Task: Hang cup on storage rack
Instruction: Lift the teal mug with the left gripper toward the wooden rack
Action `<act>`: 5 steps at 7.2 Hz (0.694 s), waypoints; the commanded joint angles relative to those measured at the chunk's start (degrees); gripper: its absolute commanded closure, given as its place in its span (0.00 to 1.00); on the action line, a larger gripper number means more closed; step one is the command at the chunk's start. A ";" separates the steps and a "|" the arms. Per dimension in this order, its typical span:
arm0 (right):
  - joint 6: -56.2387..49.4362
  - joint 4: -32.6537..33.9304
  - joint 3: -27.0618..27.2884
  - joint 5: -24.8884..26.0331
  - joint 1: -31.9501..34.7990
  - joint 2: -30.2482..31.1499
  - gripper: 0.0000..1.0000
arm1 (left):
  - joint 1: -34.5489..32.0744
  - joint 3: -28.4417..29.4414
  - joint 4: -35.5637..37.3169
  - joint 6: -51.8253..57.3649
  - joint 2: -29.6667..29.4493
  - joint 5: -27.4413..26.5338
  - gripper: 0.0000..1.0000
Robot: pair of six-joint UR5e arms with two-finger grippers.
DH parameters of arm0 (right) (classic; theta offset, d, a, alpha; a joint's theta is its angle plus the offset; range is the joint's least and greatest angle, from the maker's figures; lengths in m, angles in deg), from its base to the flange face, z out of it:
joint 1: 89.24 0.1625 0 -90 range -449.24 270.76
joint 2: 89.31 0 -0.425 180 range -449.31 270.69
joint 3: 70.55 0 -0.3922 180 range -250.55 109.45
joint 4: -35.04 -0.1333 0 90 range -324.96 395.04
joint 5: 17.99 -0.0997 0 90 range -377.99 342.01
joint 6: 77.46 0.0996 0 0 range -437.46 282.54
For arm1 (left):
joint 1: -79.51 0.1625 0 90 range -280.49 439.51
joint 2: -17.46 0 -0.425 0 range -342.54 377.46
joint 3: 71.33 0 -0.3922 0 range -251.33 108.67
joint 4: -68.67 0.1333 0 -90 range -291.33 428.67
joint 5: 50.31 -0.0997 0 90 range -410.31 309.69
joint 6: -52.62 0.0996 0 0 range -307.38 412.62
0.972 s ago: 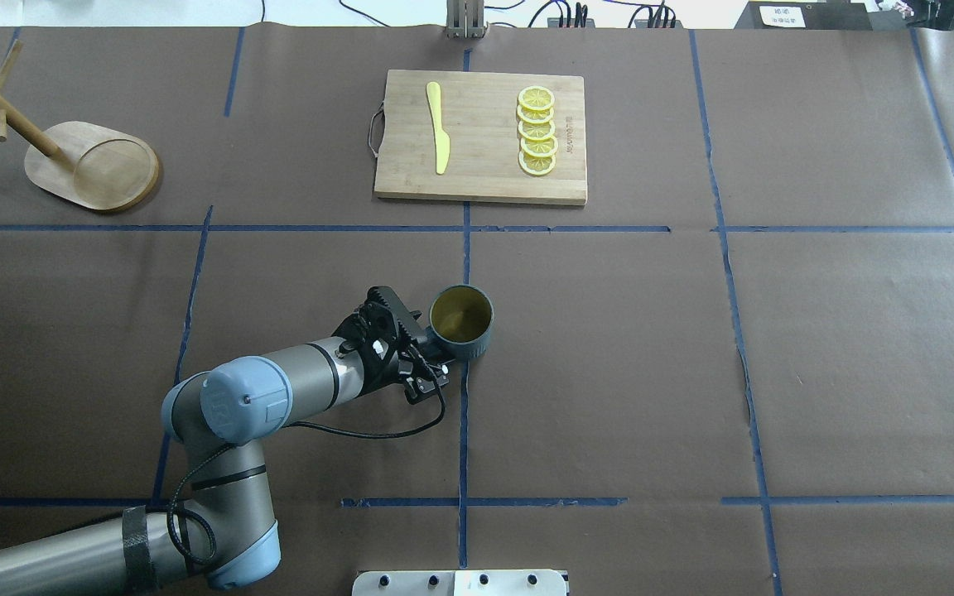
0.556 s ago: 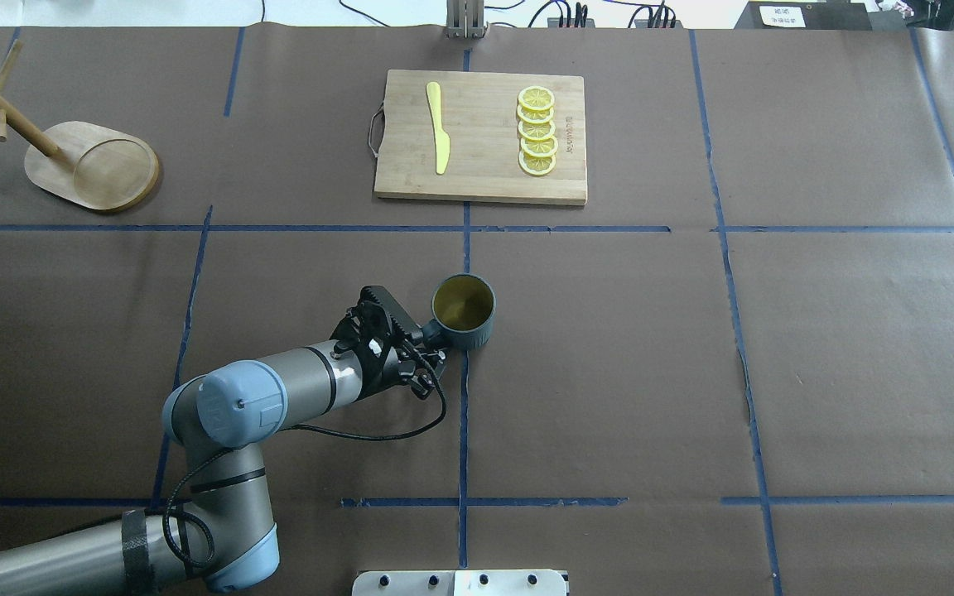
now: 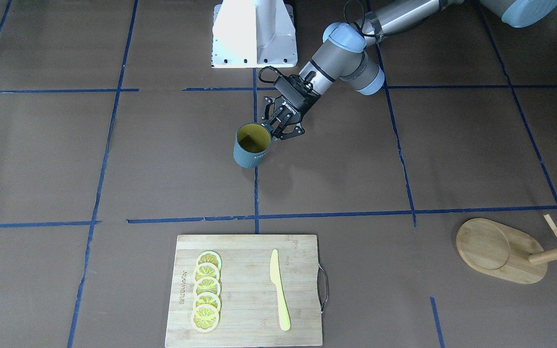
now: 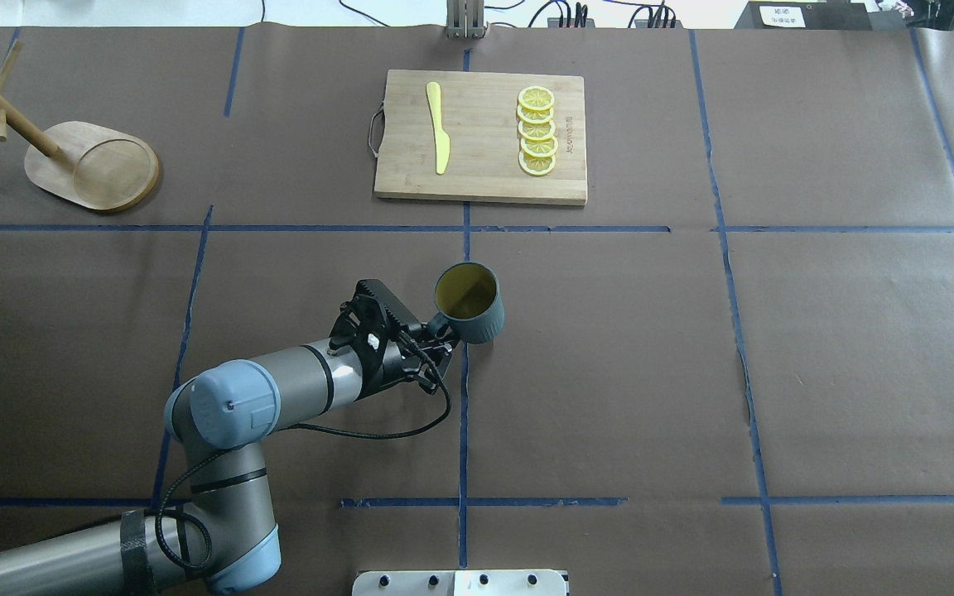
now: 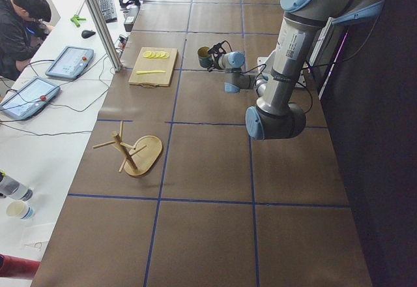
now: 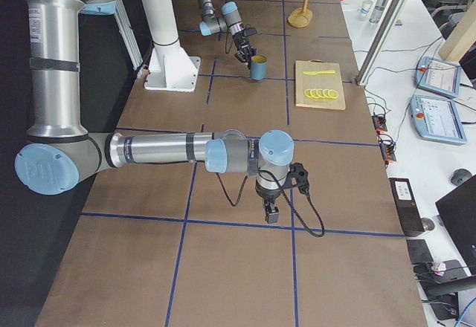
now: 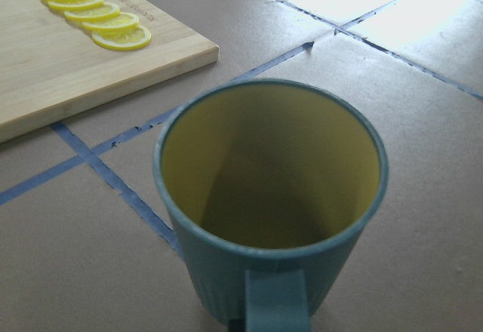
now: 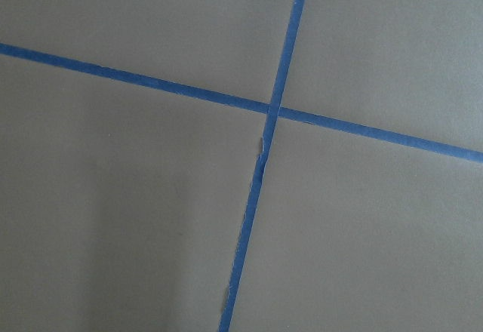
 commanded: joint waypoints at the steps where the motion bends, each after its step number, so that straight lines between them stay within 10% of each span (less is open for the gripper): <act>1: -0.09 0.00 -0.09 0.00 0.00 0.01 0.00 | -2.64 -0.85 -0.76 -12.03 0.39 -0.13 1.00; 5: 0.09 0.00 0.44 -0.18 0.17 1.86 0.00 | -11.77 -1.03 -0.32 -39.78 4.07 4.23 0.99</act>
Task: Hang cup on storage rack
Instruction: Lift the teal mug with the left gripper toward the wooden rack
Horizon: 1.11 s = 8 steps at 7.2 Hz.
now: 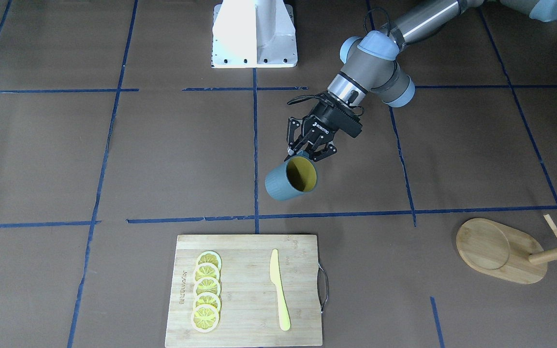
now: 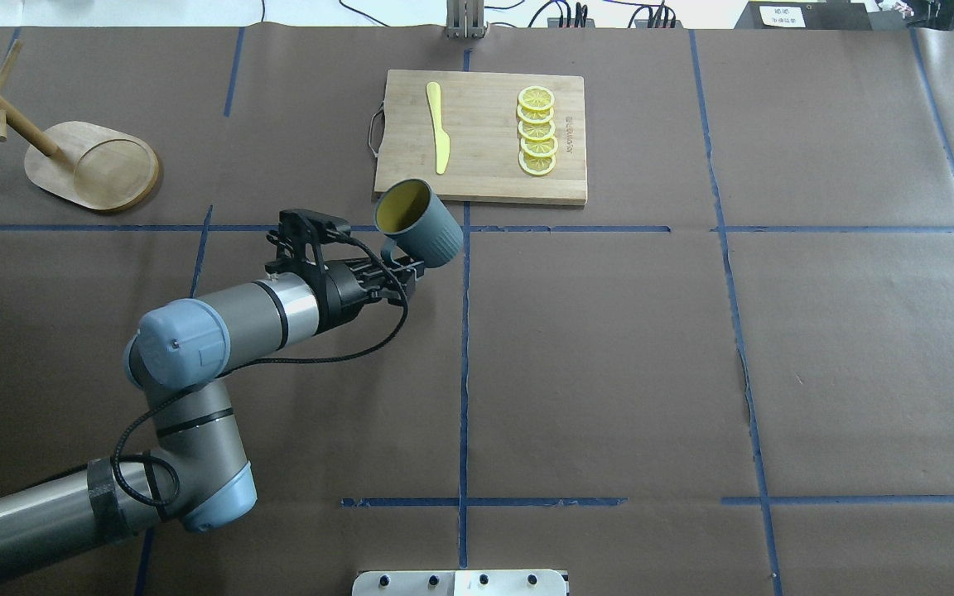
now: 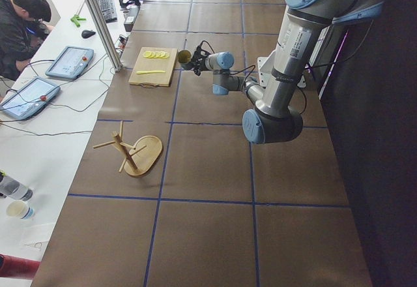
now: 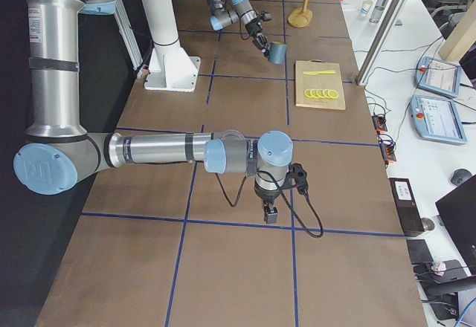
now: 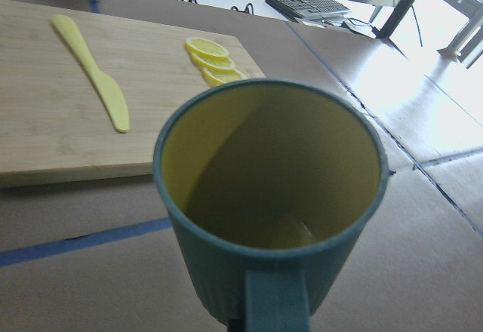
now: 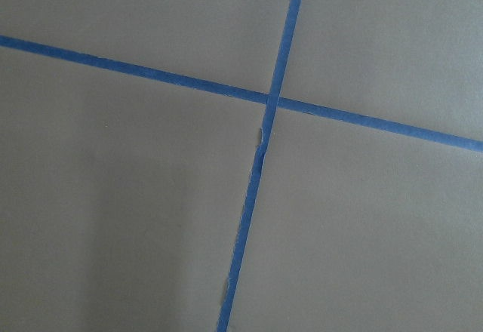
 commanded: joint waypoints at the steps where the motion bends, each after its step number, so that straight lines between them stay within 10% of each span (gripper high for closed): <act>1: 0.27 0.00 0.09 -0.03 0.01 0.50 0.00 | -7.70 -0.17 -0.07 -14.16 3.28 11.35 1.00; 5: 0.63 0.00 0.18 -0.91 -0.08 -0.12 0.00 | -27.05 -0.09 -2.79 -45.34 3.29 31.62 1.00; 8: 0.54 -0.87 0.00 -0.82 -0.08 -0.38 0.00 | -32.51 0.97 -12.88 -69.26 3.38 31.74 1.00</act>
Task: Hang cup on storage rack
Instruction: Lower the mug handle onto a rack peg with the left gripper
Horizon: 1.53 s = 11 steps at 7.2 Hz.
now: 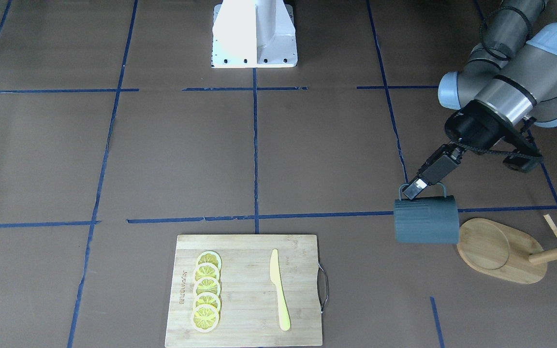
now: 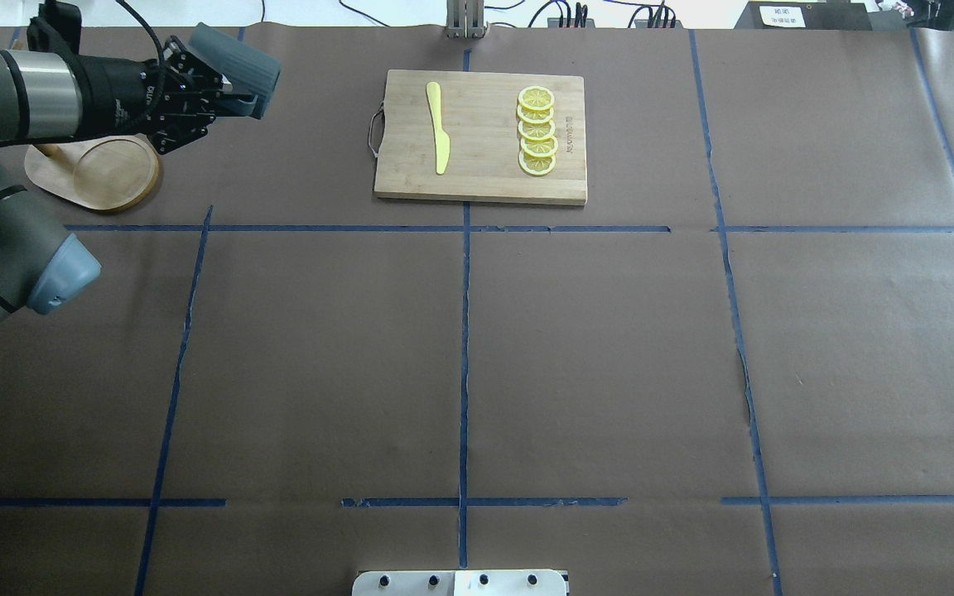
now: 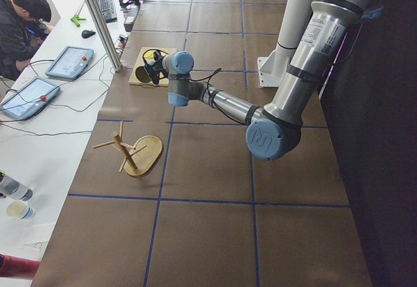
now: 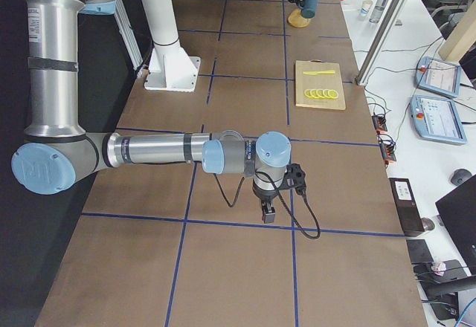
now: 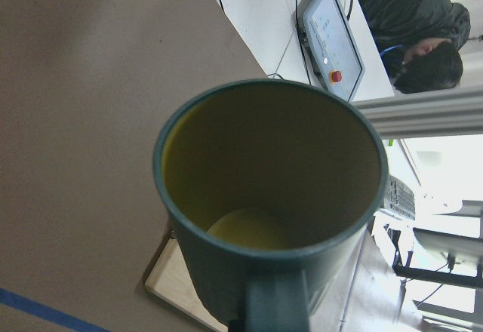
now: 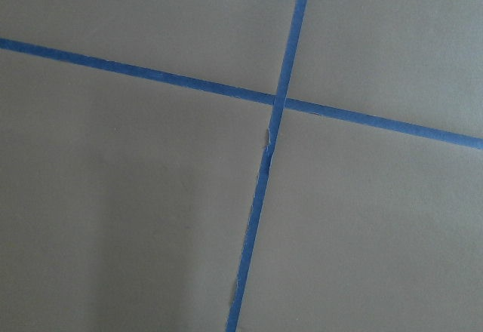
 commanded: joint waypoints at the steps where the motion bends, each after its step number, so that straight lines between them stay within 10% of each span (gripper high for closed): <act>1: 0.08 -1.00 -0.07 0.01 0.00 -0.06 0.00 | -4.78 2.32 -8.21 -15.25 0.06 0.22 1.00; 6: 0.16 -1.10 0.98 0.10 0.09 -0.15 0.00 | -10.86 21.10 -38.25 -31.02 -0.03 -0.22 1.00; 11: 0.16 -1.10 1.86 0.10 0.09 -0.23 0.00 | -12.63 29.48 -48.07 -37.11 0.41 -1.09 1.00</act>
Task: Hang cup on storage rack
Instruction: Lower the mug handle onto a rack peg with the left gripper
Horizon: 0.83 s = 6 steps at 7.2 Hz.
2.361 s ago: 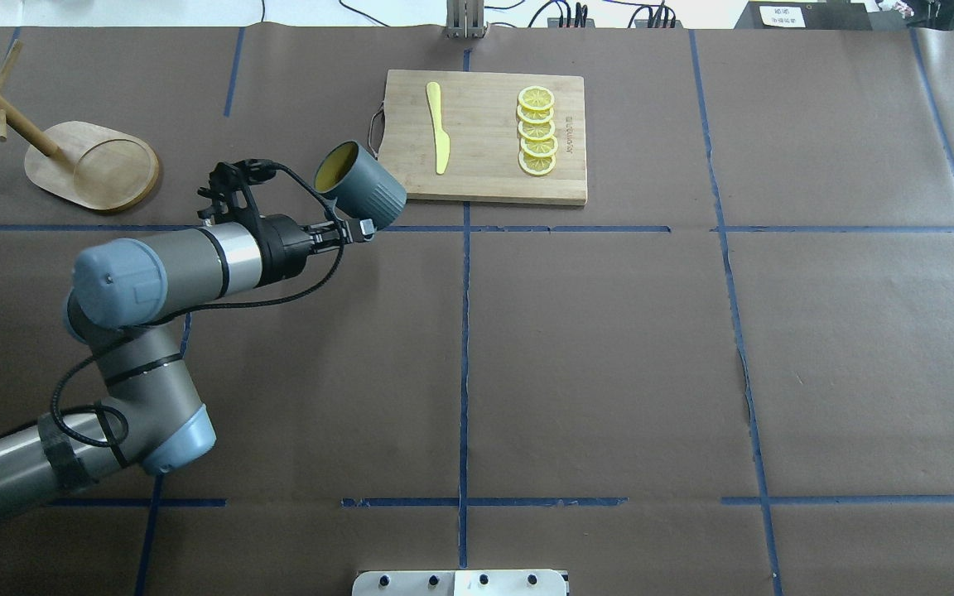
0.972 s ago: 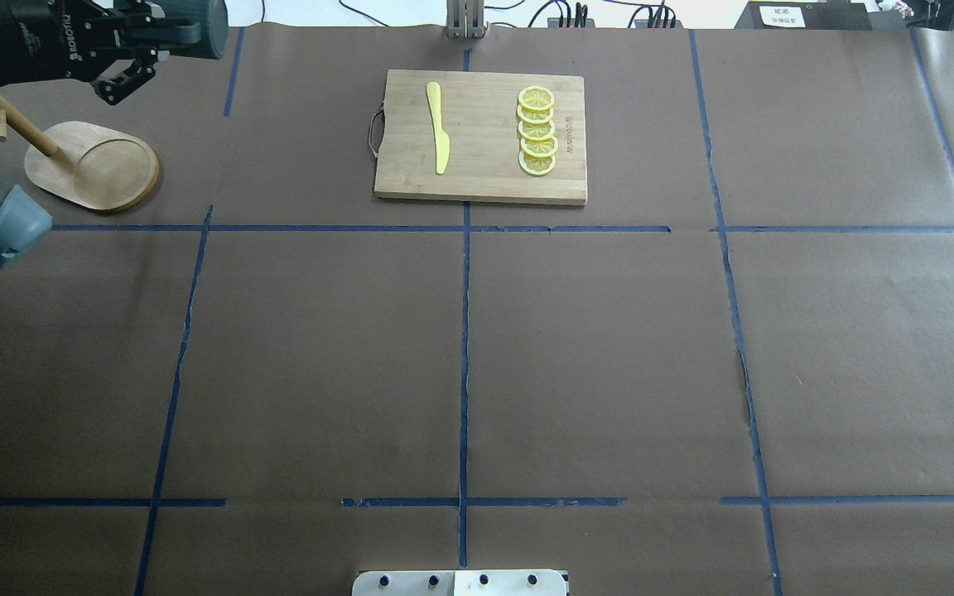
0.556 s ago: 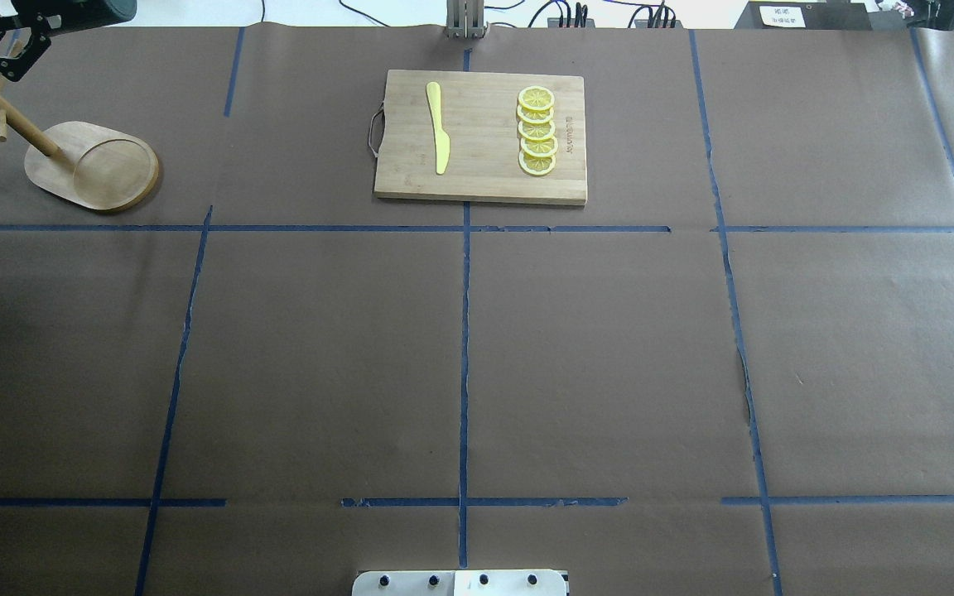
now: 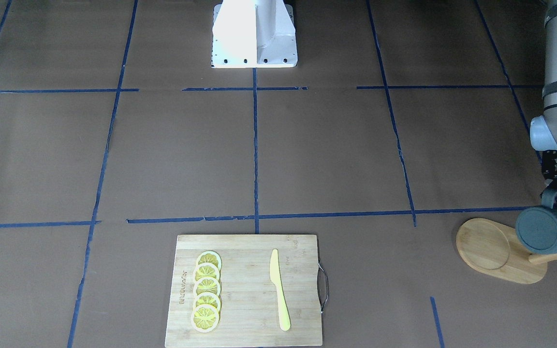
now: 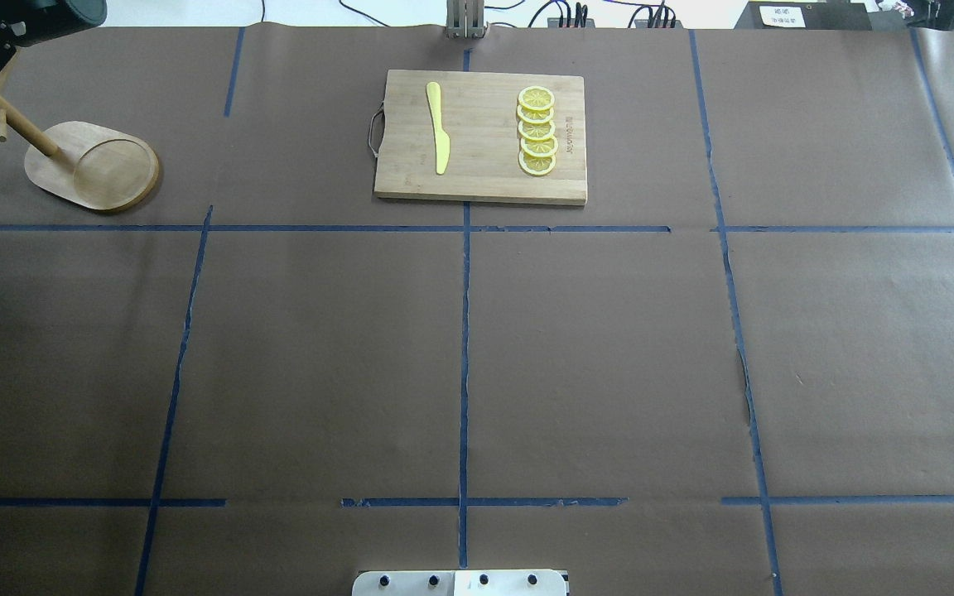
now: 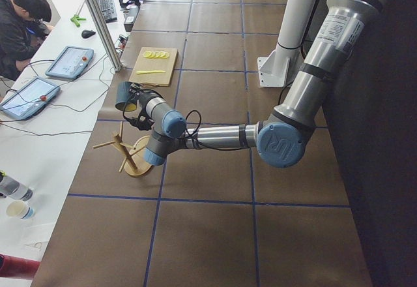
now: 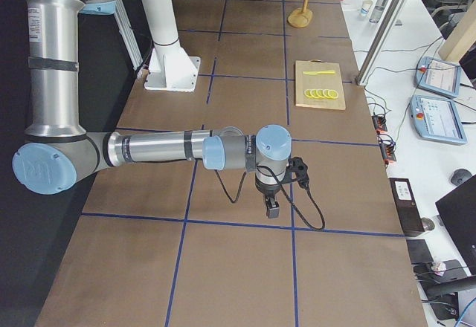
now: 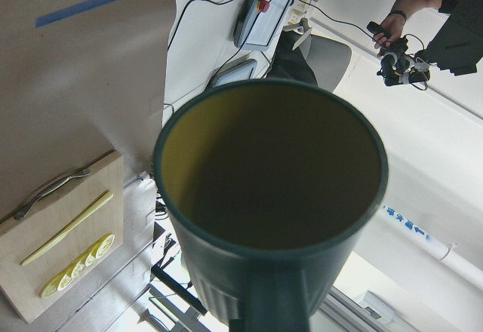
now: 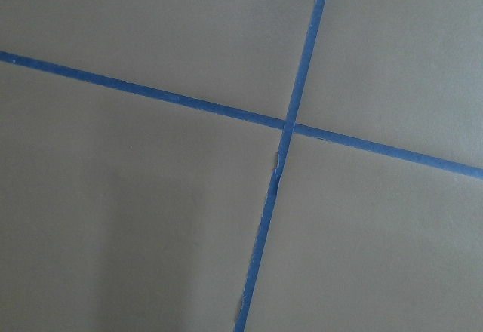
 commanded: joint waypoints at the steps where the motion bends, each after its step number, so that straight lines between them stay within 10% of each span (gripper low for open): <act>1: 0.01 0.00 0.41 0.00 0.00 0.00 0.00 | -0.17 4.70 -4.53 -1.71 0.04 -2.46 1.00; 6: 0.19 0.00 1.47 0.00 0.00 -0.09 0.00 | -0.26 9.82 -9.22 -1.72 0.13 -3.62 1.00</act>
